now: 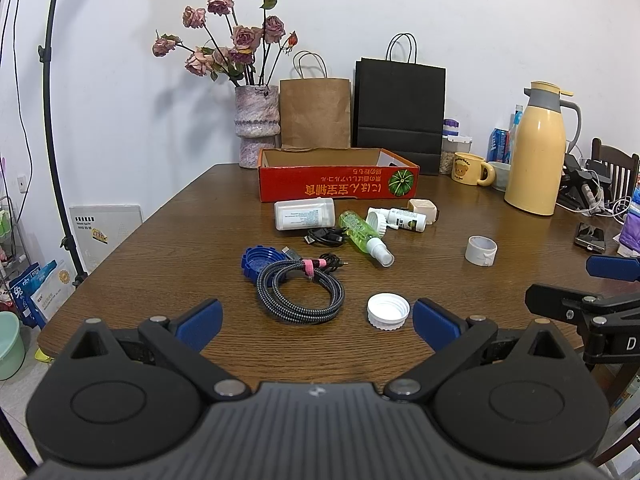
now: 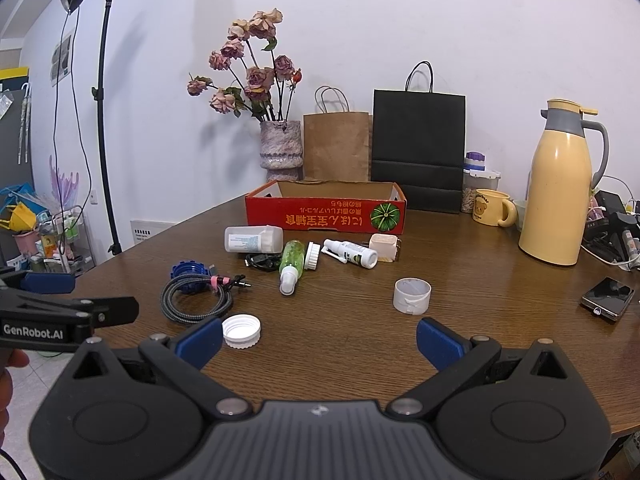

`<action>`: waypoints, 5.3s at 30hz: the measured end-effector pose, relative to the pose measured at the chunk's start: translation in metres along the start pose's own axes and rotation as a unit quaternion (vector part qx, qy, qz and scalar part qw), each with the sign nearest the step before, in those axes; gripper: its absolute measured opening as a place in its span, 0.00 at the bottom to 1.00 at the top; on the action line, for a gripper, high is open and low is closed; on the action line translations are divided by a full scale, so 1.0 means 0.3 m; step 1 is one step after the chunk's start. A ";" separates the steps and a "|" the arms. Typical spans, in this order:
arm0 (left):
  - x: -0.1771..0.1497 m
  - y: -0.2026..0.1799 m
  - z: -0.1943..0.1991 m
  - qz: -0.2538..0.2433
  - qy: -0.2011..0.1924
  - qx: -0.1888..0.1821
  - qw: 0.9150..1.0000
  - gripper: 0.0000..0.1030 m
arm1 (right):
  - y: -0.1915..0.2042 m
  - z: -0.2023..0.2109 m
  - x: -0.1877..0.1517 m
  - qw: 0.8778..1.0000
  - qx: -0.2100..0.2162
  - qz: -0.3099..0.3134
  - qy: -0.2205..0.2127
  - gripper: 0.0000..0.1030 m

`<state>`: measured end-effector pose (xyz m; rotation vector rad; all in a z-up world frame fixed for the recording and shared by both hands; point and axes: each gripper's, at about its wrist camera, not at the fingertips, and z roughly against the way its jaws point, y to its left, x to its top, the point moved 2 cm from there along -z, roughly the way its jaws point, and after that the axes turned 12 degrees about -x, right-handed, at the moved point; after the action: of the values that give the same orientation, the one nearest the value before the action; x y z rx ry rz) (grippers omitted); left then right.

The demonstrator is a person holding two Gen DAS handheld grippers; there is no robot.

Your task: Organize rigid objects

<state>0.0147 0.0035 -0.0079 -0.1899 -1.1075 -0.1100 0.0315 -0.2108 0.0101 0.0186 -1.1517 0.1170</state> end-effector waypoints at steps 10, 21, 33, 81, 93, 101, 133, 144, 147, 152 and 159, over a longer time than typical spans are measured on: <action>-0.003 0.001 0.000 0.000 0.000 0.001 1.000 1.00 | 0.003 0.003 0.001 1.000 0.000 0.000 -0.001 1.00; -0.003 0.015 -0.011 0.007 0.004 -0.002 1.000 1.00 | 0.019 -0.015 0.011 1.000 0.009 0.004 0.001 1.00; -0.026 0.060 -0.047 0.015 0.013 0.007 1.000 1.00 | 0.060 -0.075 -0.014 0.999 0.026 0.018 0.012 1.00; 0.025 0.243 -0.342 0.048 0.094 0.044 0.993 1.00 | 0.208 -0.489 -0.008 0.990 0.106 0.051 0.072 0.39; 0.082 0.151 -0.513 0.016 0.154 0.032 0.987 1.00 | 0.044 -0.540 0.031 0.995 0.078 0.003 0.055 0.39; 0.086 0.118 -0.589 -0.005 0.191 0.064 0.980 1.00 | -0.004 -0.573 0.042 0.995 0.081 -0.010 0.054 0.39; 0.085 0.153 -0.591 0.066 0.171 0.046 0.982 0.85 | -0.018 -0.580 0.064 0.995 0.087 -0.014 0.053 0.39; 0.105 0.147 -0.526 0.075 0.134 0.031 0.988 0.82 | -0.028 -0.546 0.082 0.996 0.079 -0.013 0.041 0.39; 0.120 0.142 -0.506 0.073 0.122 0.029 0.989 0.81 | -0.027 -0.535 0.088 0.996 0.077 -0.012 0.037 0.39; 0.117 0.139 -0.499 0.069 0.124 0.025 0.990 0.81 | -0.026 -0.526 0.094 0.997 0.074 -0.011 0.034 0.39; 0.061 0.140 -0.528 0.067 0.159 0.023 0.985 0.83 | -0.023 -0.527 0.087 0.997 0.071 -0.010 0.038 0.39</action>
<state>0.1695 0.0120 -0.0641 -0.1976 -0.7753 0.0060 0.1868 -0.2037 -0.0301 0.1507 -1.0643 0.1816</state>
